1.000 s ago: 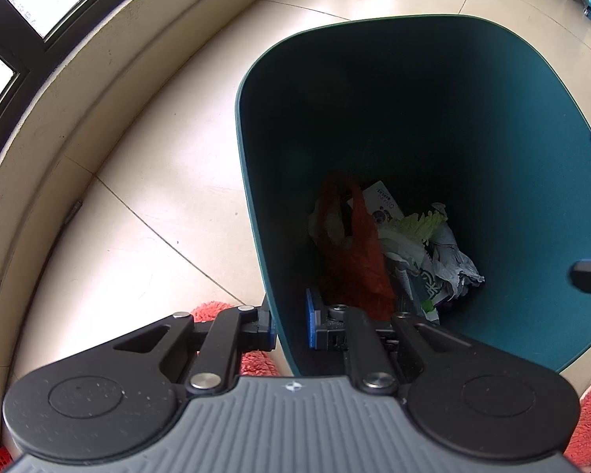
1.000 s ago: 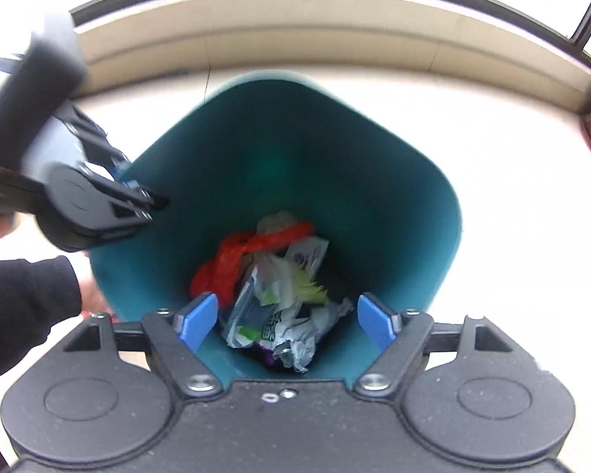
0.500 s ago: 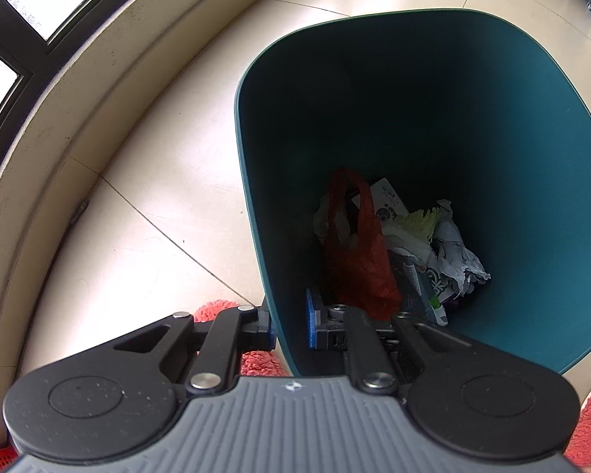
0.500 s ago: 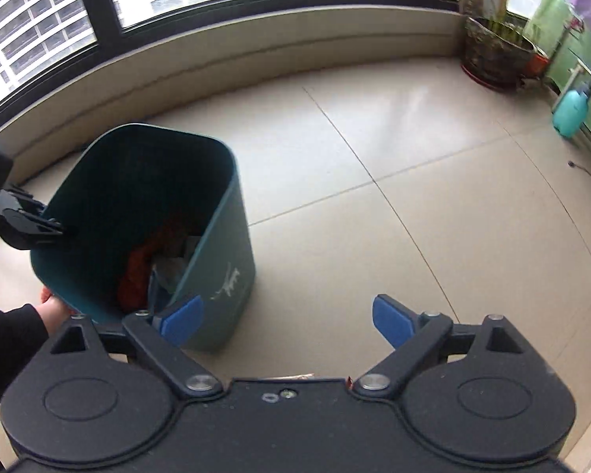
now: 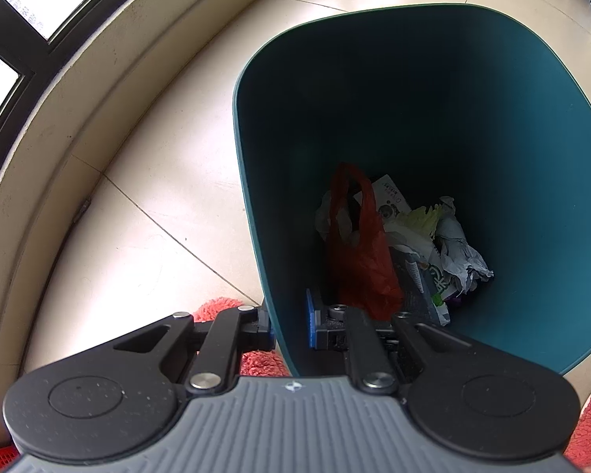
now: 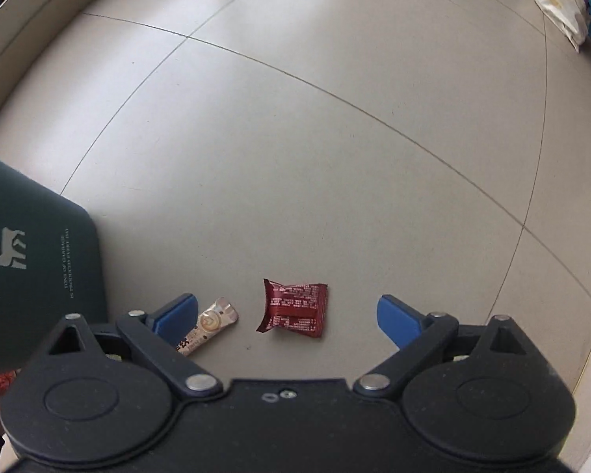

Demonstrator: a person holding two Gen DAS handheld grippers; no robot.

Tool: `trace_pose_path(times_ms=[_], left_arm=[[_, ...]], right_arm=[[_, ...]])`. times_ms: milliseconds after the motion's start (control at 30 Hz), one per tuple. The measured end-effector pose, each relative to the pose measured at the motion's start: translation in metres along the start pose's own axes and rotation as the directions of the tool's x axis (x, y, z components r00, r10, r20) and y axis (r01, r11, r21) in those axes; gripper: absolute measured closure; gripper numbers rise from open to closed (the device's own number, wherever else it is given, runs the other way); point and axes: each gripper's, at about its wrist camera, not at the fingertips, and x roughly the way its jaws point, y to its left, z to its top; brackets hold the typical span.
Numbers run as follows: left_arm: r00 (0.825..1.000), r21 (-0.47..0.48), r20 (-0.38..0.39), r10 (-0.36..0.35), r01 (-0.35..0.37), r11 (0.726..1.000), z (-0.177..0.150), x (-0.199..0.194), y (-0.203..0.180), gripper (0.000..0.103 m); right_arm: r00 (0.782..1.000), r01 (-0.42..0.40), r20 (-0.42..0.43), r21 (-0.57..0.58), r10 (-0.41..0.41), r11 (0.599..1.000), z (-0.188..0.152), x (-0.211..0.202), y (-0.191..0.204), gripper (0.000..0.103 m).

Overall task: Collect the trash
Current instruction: 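Move the right gripper out of the bin to the dark red snack packet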

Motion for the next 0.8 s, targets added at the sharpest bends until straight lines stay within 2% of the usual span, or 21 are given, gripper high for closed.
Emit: trace_pose_path(times_ms=[233, 533, 800], left_arm=[[1.0, 0.009, -0.019, 0.004, -0.004, 1.0, -0.002, 0.005, -0.002, 0.09], [1.0, 0.011, -0.021, 0.008, -0.008, 1.0, -0.002, 0.006, -0.002, 0.09], [1.0, 0.013, -0.022, 0.012, -0.011, 1.0, -0.003, 0.009, -0.005, 0.09]], right_arm=[[0.999, 0.015, -0.041, 0.038, -0.014, 0.999, -0.015, 0.049, -0.004, 0.005], [0.995, 0.024, -0.095, 0.074, -0.017, 0.997, -0.017, 0.093, -0.009, 0.006], [0.994, 0.03, -0.112, 0.113, -0.017, 0.993, -0.023, 0.1, -0.014, 0.019]])
